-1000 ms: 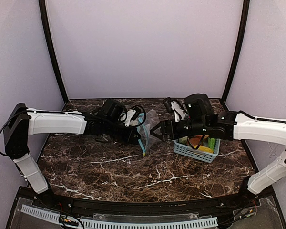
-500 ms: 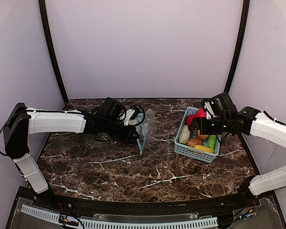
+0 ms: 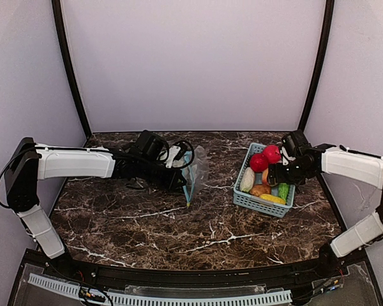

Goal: Place the food in the zip-top bag and seal the zipper
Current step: Pick up the fake fruit from the bin.

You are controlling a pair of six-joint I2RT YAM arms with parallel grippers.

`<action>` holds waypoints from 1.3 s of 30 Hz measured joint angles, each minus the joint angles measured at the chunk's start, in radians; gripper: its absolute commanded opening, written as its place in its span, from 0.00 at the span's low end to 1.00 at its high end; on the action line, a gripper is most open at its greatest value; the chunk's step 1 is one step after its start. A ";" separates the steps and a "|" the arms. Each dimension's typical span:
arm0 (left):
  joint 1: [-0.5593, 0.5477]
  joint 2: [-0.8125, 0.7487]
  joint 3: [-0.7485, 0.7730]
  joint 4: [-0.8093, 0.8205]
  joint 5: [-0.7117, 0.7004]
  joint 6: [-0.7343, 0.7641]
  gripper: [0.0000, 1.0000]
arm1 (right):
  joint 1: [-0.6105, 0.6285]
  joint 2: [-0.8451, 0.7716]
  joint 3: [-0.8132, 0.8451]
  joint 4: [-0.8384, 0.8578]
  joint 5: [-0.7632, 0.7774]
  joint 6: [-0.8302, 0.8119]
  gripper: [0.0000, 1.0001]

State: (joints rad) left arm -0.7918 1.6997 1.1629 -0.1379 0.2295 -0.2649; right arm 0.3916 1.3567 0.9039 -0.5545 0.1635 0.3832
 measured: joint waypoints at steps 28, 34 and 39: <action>0.000 0.042 0.182 -0.146 0.101 0.023 0.01 | -0.033 0.241 0.078 0.214 0.095 0.070 0.46; 0.000 0.065 0.183 -0.179 0.233 -0.041 0.01 | -0.033 -0.085 0.032 0.200 -0.012 0.021 0.40; 0.000 0.074 0.175 -0.208 0.296 -0.089 0.01 | -0.025 -0.294 -0.044 0.241 -0.264 -0.013 0.38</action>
State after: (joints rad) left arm -0.7918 1.7737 1.3376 -0.3454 0.5251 -0.3534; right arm 0.3664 1.0626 0.8597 -0.3138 -0.1009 0.3702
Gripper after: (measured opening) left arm 0.007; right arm 0.695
